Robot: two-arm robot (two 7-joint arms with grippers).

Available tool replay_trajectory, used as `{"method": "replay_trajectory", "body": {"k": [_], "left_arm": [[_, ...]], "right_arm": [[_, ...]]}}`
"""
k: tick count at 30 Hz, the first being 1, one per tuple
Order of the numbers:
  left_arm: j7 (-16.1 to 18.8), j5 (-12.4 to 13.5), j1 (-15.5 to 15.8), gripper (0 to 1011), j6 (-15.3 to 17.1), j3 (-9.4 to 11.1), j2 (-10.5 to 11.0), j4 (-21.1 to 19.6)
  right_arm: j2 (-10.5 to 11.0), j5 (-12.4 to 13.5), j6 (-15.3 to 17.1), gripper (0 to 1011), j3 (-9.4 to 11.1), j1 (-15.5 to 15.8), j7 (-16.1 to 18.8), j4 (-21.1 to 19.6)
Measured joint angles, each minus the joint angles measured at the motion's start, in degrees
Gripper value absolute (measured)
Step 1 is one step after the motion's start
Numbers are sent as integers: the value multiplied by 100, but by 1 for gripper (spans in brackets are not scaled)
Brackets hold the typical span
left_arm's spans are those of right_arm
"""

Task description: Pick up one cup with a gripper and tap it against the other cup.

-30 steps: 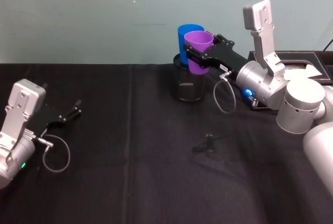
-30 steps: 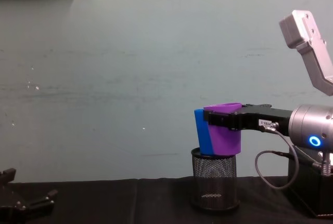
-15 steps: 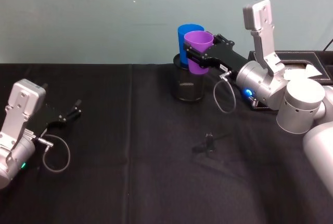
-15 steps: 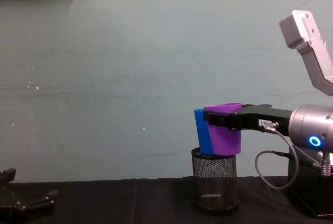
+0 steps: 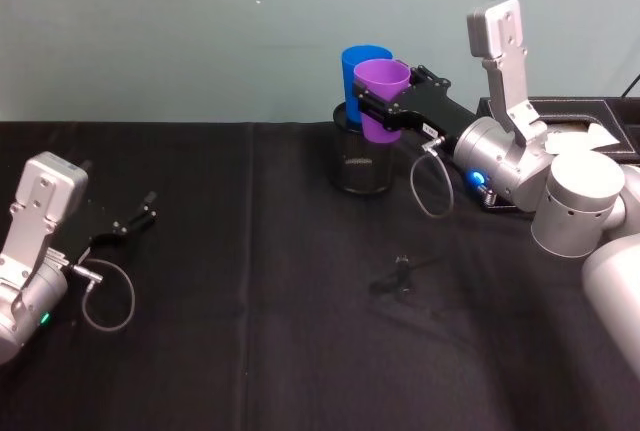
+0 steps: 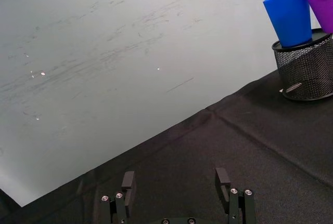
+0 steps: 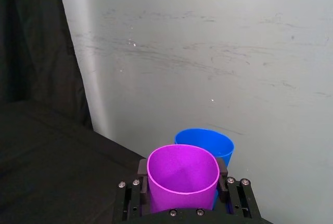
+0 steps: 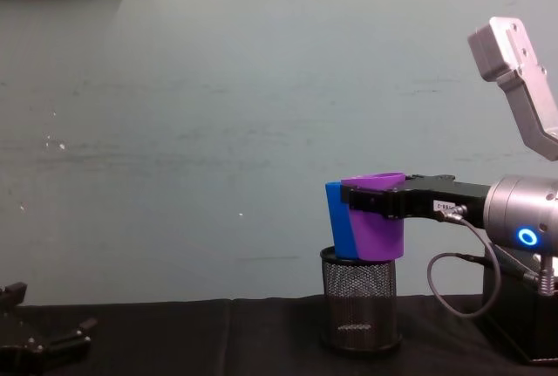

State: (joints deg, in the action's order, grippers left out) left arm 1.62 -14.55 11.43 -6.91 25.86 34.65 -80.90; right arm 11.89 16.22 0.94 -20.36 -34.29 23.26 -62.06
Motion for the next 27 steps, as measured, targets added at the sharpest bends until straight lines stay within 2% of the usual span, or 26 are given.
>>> {"method": "replay_trajectory", "body": {"k": [10,17,21,22,24,27], "left_arm": [[0,0,0,1000,0,0,0,0],[0,0,0,1000,0,0,0,0],[0,0,0,1000,0,0,0,0],[0,0,0,1000,0,0,0,0],[0,0,0,1000,0,0,0,0],[0,0,0,1000,0,0,0,0]], "right_arm": [[39,-2,-27,741,-1,98,4,-134],[159,42,12,741,45,536,-75,-738],[279,130,39,741,118,897,-120,-1231],[279,130,39,741,118,897,-120,-1231],[368,191,42,741,169,1123,-148,-1537],[439,234,40,741,200,1283,-148,-1732]]}}
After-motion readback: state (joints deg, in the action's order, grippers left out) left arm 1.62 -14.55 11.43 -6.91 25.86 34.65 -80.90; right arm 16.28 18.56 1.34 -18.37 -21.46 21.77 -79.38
